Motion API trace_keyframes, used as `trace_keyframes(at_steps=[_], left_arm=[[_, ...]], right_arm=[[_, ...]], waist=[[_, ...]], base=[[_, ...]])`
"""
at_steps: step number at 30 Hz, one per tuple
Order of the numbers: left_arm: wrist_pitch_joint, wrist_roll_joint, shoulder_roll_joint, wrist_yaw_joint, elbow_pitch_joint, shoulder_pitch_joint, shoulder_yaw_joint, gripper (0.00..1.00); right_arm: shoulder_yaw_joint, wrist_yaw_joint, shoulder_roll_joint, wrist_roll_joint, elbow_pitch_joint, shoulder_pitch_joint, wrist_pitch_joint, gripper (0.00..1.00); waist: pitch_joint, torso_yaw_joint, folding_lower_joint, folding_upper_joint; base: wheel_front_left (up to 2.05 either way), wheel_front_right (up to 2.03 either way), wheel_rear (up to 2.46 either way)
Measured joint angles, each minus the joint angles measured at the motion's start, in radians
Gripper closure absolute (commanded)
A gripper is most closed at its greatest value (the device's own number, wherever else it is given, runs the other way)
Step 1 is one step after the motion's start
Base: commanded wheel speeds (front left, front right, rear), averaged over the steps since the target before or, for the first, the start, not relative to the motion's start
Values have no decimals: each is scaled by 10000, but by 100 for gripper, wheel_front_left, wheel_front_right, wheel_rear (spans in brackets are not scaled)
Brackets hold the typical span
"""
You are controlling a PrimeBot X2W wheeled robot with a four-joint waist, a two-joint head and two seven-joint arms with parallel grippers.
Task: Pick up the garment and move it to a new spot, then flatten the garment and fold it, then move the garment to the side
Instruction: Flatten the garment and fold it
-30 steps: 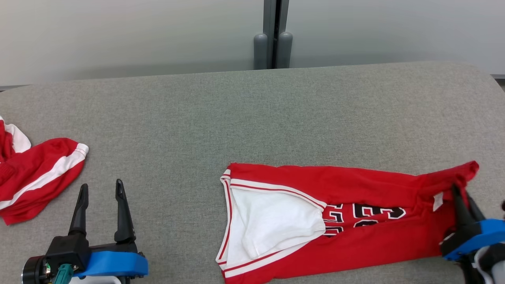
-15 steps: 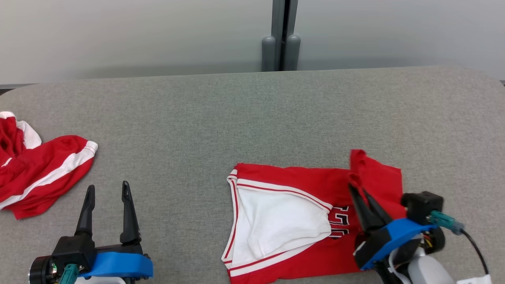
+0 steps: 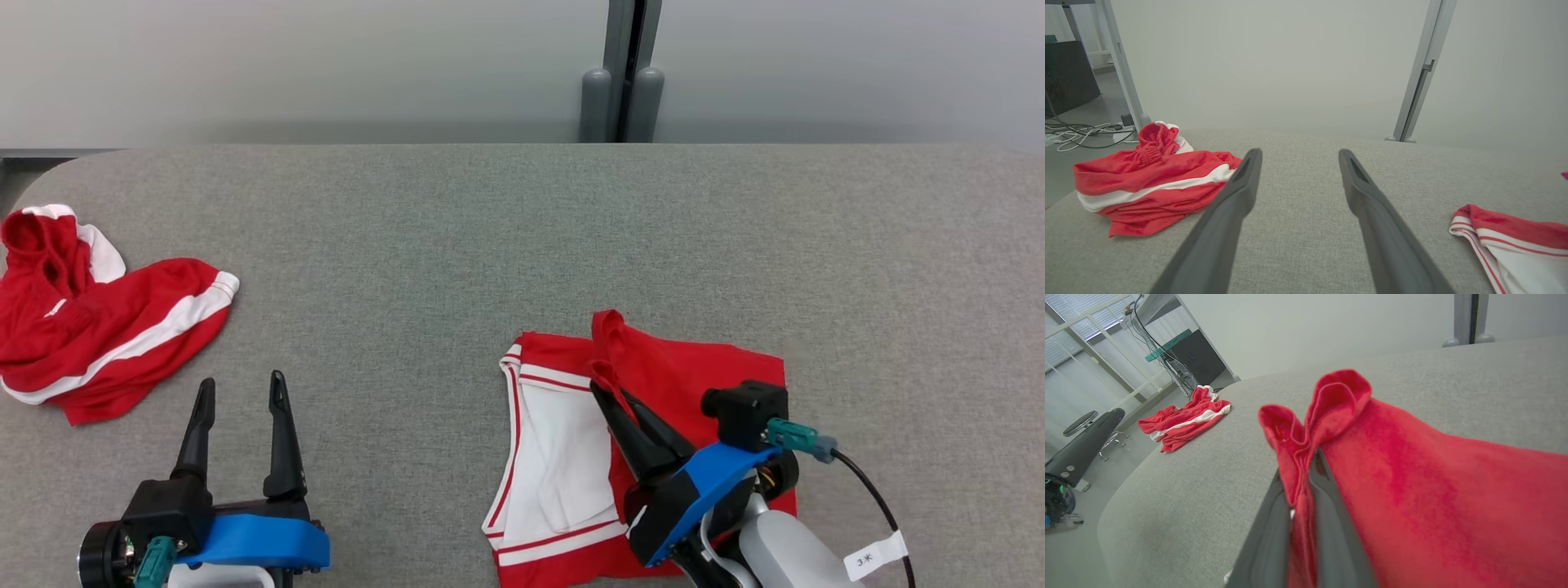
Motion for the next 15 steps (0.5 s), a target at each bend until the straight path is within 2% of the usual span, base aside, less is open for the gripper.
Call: trace_keyframes(at_steps=[9, 11, 15], left_arm=[[0, -94, 0, 52, 42, -93, -134, 0], [0, -150, -2, 73, 54, -97, -192, 0], [0, -157, 0, 77, 79, -101, -224, 0]], right_arm=[[1195, -2, 6, 573, 947, -943, -382, 100], [1390, -2, 2, 604, 1210, -1062, -464, 0], [1590, -2, 10, 798, 1551, -1209, -744, 0]], waist=[[104, 145, 0, 0], [113, 163, 0, 0], [125, 176, 0, 0]], base=[[0, 0, 0], [0, 0, 0], [0, 0, 0]])
